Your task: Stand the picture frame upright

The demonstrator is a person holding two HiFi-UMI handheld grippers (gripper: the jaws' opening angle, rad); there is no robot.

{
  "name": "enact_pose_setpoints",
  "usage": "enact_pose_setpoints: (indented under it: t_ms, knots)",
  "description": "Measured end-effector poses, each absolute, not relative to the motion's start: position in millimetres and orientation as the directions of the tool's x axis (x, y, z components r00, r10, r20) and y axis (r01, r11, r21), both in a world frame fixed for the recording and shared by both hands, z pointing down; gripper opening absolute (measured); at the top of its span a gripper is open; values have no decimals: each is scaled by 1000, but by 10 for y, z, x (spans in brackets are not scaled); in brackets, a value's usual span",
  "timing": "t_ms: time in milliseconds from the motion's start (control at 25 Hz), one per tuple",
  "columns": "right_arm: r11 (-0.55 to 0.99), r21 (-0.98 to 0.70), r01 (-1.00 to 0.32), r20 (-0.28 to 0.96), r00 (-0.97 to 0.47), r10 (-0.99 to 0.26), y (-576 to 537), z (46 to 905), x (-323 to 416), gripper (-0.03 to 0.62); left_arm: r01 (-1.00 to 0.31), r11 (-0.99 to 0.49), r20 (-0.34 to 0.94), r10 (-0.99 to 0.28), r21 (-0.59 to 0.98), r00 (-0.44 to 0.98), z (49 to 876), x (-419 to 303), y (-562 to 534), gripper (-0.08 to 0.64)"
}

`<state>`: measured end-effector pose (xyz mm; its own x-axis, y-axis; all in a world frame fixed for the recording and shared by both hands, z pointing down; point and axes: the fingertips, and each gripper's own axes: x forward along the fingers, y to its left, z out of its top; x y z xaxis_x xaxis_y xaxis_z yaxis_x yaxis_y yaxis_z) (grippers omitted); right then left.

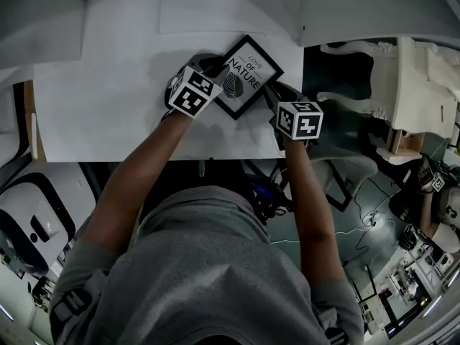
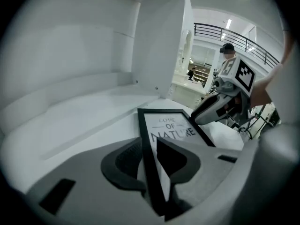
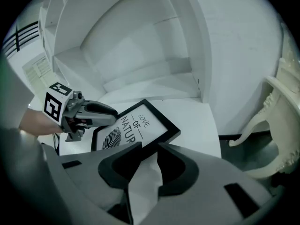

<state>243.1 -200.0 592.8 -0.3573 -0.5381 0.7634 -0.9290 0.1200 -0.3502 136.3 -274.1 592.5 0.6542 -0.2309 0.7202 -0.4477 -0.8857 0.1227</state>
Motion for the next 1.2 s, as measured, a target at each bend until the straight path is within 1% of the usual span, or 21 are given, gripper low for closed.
enact_pose_setpoints:
  t_ms: [120,600,760,1000,1200]
  knots:
    - [185,-335,-924,771,-382,-510,-2048,5925,2286,115,-478,-868,722,-248,130,646,5928,1143,-2642,100]
    - [379,-390,-839,741,-530,-412,-2180,5845,1534,115,-602,-778,741,-294,181,604,5842,247,-2119,92]
    - [412,-422,-808,722,-574,-386,-2123,5800,1277,115,-645,-741,747,-317,190,584,5805,-16,-1978,92]
    - [468,-464,-752,702,-635,-324,-2001,5806,1096,115,-678,-705,754,-327,207,570,5818,-202,-1821,89]
    - [479,-496,-724,687,-665,-294,-1906,5810,994,115,-696,-684,752,-336,218,567,5812,-289,-1701,86]
